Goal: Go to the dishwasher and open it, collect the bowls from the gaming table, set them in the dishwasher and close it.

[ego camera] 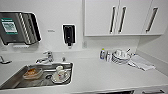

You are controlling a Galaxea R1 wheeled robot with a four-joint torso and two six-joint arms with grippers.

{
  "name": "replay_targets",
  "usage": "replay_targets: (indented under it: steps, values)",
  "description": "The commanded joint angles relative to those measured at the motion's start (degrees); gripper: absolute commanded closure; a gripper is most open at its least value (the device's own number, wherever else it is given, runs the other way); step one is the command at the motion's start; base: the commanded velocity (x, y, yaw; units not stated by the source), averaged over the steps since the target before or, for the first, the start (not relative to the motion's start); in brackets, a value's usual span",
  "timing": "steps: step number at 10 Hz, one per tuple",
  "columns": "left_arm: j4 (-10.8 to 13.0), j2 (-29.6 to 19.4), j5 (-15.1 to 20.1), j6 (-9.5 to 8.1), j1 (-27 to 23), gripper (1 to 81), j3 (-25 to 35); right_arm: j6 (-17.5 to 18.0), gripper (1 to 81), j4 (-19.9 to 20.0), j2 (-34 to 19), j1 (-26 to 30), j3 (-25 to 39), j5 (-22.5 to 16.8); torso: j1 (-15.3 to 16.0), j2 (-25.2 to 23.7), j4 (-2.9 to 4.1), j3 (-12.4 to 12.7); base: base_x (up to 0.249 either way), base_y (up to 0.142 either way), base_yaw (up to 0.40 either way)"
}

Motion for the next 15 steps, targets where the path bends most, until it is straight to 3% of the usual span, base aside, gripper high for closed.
replay_targets:
  steps: [1, 4, 6, 10, 15]
  values:
    - [1.3, -2.9, 1.1, 0.07, -4.2, 1.0, 1.6, -0.9, 1.0, -1.4, -1.8, 1.8, -1.0, -11.7, 0.0, 0.0, 0.0, 0.0, -0.071, 0.0, 0.0]
    - [1.3, -2.8, 1.1, 0.07, -4.2, 1.0, 1.4, -0.3, 1.0, -0.7, -1.3, -0.7, -2.5, -10.5, 0.0, 0.0, 0.0, 0.0, 0.0, 0.0, 0.0]
    - [1.4, -2.7, 1.1, 0.07, -4.2, 1.0, 1.6, 0.1, 1.0, 3.6, -0.3, -3.1, -5.9, -4.1, 0.0, 0.0, 0.0, 0.0, 0.0, 0.0, 0.0]
    - [1.4, -2.4, 2.0, 0.16, -4.2, 1.0, 1.6, 0.1, 1.0, 4.3, 3.7, -4.0, -8.7, -3.7, 0.0, 0.0, 0.0, 0.0, 0.0, 0.0, 0.0]
    - [1.4, -2.0, 2.1, 0.16, -4.2, 1.0, 1.4, 0.0, 1.0, 4.3, 3.7, -4.1, -8.5, -3.6, -0.1, -0.1, 0.0, 0.0, -0.069, 0.0, 0.0]
